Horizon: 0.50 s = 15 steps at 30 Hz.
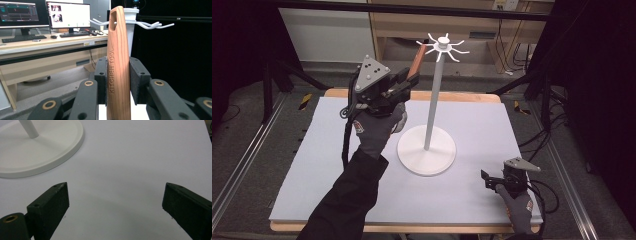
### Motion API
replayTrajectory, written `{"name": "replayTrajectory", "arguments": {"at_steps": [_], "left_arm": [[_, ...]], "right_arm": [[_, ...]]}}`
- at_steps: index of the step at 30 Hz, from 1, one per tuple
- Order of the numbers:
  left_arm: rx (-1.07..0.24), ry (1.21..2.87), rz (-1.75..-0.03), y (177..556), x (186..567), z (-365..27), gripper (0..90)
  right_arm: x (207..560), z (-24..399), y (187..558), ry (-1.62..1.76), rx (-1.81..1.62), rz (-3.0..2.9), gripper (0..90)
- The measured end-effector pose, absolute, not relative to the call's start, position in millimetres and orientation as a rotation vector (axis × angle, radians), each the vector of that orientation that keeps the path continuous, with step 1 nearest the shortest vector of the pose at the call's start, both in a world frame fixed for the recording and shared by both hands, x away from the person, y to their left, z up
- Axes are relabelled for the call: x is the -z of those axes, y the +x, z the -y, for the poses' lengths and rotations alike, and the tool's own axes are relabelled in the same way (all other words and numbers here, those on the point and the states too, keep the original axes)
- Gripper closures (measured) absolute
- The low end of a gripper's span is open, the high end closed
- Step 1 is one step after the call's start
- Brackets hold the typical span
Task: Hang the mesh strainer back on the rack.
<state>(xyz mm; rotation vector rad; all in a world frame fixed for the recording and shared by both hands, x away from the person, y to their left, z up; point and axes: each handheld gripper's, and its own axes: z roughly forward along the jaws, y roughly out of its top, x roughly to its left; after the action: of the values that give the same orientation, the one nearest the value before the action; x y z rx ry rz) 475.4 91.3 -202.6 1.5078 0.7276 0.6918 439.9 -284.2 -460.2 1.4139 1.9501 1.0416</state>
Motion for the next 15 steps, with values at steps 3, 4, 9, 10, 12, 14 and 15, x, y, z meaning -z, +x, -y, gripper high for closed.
{"name": "replayTrajectory", "arguments": {"at_steps": [3,4,9,10,12,14,15], "left_arm": [[-0.697,1.508,-0.728,476.6,203.0,-88.9,70.1],[-0.698,1.507,-0.729,476.8,203.0,-88.4,70.1],[-0.707,1.506,-0.732,477.2,201.8,-87.4,70.1],[-0.709,1.507,-0.731,477.3,201.7,-87.3,70.1],[-0.708,1.506,-0.733,477.4,201.9,-87.0,70.1],[-0.705,1.506,-0.729,477.3,202.2,-85.8,70.1],[-0.71,1.51,-0.732,477.3,202.3,-85.6,70.1]], "right_arm": [[460.0,284.1,439.6,1.421,-1.043,-1.947,7.4],[459.9,284.1,439.6,1.422,-1.044,-1.947,7.4],[460.1,284.2,439.9,1.416,-1.042,-1.949,7.4],[460.0,284.1,439.7,1.42,-1.043,-1.949,7.4],[459.9,284.2,439.6,1.422,-1.046,-1.947,7.4],[459.9,284.1,439.6,1.422,-1.045,-1.947,7.4],[459.9,284.2,439.6,1.421,-1.044,-1.948,7.4]]}}
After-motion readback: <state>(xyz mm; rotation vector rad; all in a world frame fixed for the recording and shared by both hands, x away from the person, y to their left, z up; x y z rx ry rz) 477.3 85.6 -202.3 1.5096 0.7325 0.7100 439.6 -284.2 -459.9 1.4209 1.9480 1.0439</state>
